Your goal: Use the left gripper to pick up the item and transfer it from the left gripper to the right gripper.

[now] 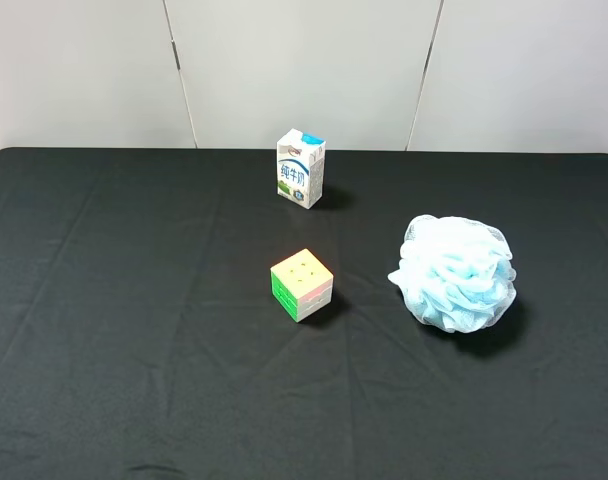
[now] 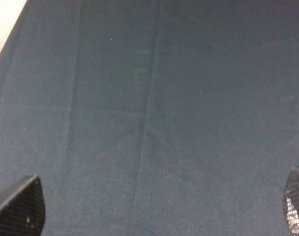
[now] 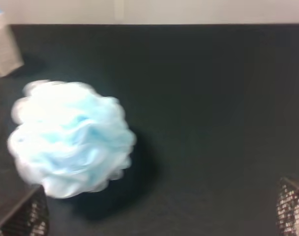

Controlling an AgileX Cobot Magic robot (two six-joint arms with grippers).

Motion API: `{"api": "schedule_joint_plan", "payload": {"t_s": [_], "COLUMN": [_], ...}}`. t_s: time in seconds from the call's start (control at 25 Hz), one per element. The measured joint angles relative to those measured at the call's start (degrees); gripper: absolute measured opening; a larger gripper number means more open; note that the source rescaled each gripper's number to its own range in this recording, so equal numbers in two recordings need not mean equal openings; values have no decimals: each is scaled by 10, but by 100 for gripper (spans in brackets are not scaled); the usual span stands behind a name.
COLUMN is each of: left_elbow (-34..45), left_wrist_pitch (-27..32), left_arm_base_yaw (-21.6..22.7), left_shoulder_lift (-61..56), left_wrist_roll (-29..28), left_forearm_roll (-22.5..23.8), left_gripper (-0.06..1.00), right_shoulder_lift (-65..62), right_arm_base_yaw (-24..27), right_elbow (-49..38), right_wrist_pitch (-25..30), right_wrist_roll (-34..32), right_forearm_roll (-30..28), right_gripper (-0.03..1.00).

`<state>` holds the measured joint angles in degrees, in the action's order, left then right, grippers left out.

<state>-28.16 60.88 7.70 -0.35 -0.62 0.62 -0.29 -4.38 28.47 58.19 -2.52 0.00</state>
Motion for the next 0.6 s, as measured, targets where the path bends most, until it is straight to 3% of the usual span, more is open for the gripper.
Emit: {"api": "schedule_joint_plan", "payload": {"t_s": [0.2, 0.6], "left_elbow": [0, 0], "left_wrist_pitch": [0, 0], "left_arm_base_yaw": [0, 0], "left_shoulder_lift": [0, 0], "left_wrist_roll": [0, 0], "left_forearm_roll": [0, 0], "left_gripper": [96, 96], "right_shoulder_lift": [0, 0], "right_arm_base_yaw": [66, 69], "right_elbow": [0, 0], "right_wrist_pitch": [0, 0], "right_wrist_roll": [0, 0], "right_forearm_roll": [0, 0], "right_gripper": [100, 100]}}
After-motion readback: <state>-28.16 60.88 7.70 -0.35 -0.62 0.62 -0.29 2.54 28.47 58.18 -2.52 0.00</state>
